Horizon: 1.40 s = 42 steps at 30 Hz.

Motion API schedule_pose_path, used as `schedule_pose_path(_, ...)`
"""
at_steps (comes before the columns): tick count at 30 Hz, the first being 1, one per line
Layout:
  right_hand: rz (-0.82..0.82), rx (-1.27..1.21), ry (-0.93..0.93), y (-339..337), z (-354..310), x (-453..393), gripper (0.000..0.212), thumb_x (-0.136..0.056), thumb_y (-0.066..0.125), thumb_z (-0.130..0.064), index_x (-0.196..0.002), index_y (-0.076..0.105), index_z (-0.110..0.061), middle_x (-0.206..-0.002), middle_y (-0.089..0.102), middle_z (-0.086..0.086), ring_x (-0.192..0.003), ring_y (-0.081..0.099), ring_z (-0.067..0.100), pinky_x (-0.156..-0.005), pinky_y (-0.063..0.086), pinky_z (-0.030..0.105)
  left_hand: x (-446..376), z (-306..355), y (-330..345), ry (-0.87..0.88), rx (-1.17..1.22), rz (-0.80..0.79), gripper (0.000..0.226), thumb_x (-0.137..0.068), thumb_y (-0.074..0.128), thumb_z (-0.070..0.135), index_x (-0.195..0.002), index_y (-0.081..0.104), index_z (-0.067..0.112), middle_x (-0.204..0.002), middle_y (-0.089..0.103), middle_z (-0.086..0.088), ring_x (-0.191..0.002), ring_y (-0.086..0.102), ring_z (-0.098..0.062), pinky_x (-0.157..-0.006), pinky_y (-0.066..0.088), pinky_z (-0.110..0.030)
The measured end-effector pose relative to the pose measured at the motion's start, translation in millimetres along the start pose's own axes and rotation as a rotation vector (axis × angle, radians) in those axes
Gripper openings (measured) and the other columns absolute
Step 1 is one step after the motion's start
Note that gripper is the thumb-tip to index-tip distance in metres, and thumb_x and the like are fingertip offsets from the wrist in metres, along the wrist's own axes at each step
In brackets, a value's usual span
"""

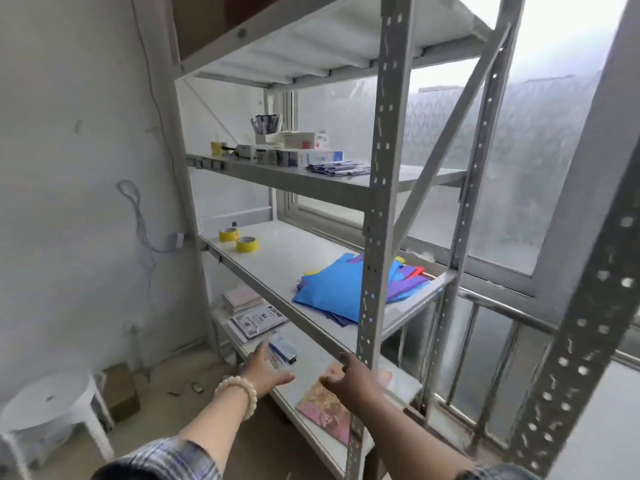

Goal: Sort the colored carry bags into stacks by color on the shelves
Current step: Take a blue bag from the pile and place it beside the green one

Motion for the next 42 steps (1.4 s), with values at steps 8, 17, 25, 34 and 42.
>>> schedule_pose_path(8, 0.018, -0.037, 0.011, 36, -46, -140, 0.071, -0.085, 0.066, -0.037, -0.144, 0.033, -0.016, -0.143, 0.045, 0.008, -0.128, 0.048, 0.023, -0.104, 0.042, 0.033, -126, -23, -60, -0.046, 0.023, 0.040, 0.100, -0.073, 0.078, 0.025, -0.149, 0.014, 0.015, -0.150, 0.030, -0.008, -0.137, 0.034, -0.026, -0.114, 0.030, -0.037)
schedule_pose_path(17, 0.276, -0.101, 0.216, 16, -39, -241, 0.066, -0.088, 0.062, -0.029, -0.144, 0.033, -0.008, -0.139, 0.046, 0.013, -0.123, 0.050, 0.028, -0.099, 0.040, 0.032, -264, -14, -58, -0.042, -0.065, -0.123, 0.097, -0.074, 0.074, 0.036, -0.149, 0.013, 0.022, -0.147, 0.036, -0.006, -0.133, 0.040, -0.026, -0.111, 0.035, -0.040)
schedule_pose_path(25, 0.499, -0.068, 0.517, -8, -14, -278, 0.062, -0.088, 0.062, -0.033, -0.139, 0.039, -0.008, -0.136, 0.048, 0.015, -0.128, 0.047, 0.029, -0.102, 0.038, 0.032, -390, 30, -17, 0.071, -0.180, -0.339, 0.110, -0.057, 0.070, 0.049, -0.148, 0.017, 0.017, -0.146, 0.038, -0.012, -0.131, 0.041, -0.029, -0.111, 0.033, -0.038)
schedule_pose_path(34, 0.561, -0.038, 0.799, -29, 40, -275, 0.068, -0.088, 0.059, -0.039, -0.143, 0.032, -0.010, -0.141, 0.041, 0.014, -0.129, 0.046, 0.030, -0.102, 0.040, 0.034, -435, 32, 51, -0.008, -0.228, -0.350, 0.078, -0.072, 0.073, 0.039, -0.132, 0.037, 0.005, -0.133, 0.049, -0.016, -0.123, 0.049, -0.033, -0.103, 0.041, -0.037)
schedule_pose_path(42, 0.521, -0.033, 0.885, -23, 55, -309, 0.062, -0.088, 0.057, -0.039, -0.138, 0.036, -0.009, -0.138, 0.046, 0.013, -0.127, 0.044, 0.033, -0.099, 0.040, 0.035, -457, 34, 48, -0.147, -0.260, -0.281, 0.089, -0.081, 0.069, 0.033, -0.133, 0.014, -0.012, -0.137, 0.044, -0.020, -0.128, 0.046, -0.032, -0.101, 0.037, -0.032)
Point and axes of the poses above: each hand's wrist, its own x-axis away from the middle knuckle, its own y-axis out of the palm, z = x × y, the point moved 7 cm from there along -x, towards the middle knuckle
